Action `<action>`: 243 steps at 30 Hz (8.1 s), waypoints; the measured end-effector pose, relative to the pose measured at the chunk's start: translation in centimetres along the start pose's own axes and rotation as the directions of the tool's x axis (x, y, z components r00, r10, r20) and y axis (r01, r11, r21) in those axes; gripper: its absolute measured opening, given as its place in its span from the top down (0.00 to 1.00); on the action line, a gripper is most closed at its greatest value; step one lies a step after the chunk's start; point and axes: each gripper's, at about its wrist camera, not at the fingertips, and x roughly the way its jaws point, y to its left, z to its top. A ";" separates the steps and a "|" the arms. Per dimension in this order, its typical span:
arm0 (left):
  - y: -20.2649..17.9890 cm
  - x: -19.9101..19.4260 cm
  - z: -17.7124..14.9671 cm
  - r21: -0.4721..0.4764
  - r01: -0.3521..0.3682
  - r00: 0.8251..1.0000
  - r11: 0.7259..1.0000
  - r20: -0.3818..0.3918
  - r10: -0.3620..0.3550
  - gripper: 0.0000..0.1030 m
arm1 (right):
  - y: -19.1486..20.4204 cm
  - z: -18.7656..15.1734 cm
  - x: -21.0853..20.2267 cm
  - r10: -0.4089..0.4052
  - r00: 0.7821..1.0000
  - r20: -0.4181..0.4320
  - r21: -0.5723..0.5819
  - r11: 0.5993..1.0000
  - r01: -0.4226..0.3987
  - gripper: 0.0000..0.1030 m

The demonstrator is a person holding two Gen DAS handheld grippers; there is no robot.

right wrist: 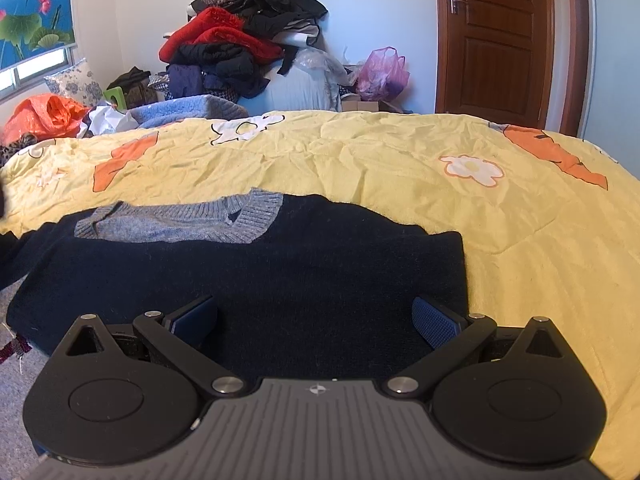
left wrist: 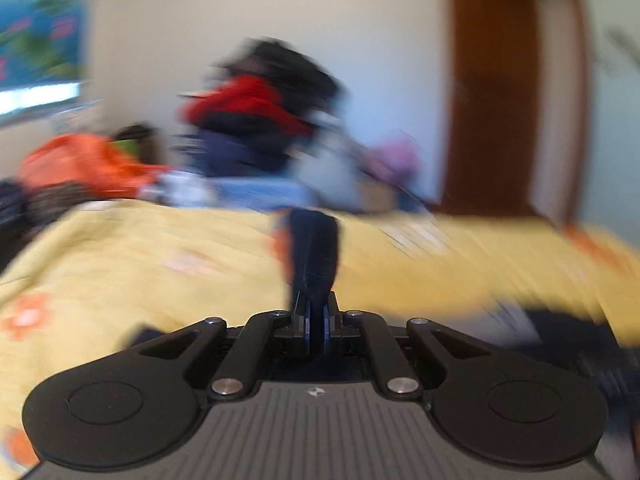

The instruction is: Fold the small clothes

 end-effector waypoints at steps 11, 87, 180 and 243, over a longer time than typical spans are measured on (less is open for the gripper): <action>-8.7 -0.2 -6.0 0.343 0.070 0.993 0.937 -0.110 -0.034 0.48 | -0.4 0.0 -0.1 0.017 1.000 0.007 0.023 1.000 -0.017 0.00; 0.9 5.4 -4.6 -0.060 0.089 0.963 0.994 -0.252 -0.101 0.04 | -2.0 4.9 1.5 0.191 0.970 -0.149 0.126 0.977 -0.172 0.80; 13.0 -16.6 -12.9 -0.377 0.185 0.863 0.907 -0.379 -0.334 0.29 | -9.8 -15.6 -24.1 0.365 0.923 -0.123 0.518 0.817 -0.254 0.32; 14.0 -25.4 -19.7 -0.576 0.368 0.594 0.730 -0.458 -0.661 0.95 | -9.2 -22.4 -30.3 0.689 0.682 -0.246 0.621 0.652 -0.435 0.88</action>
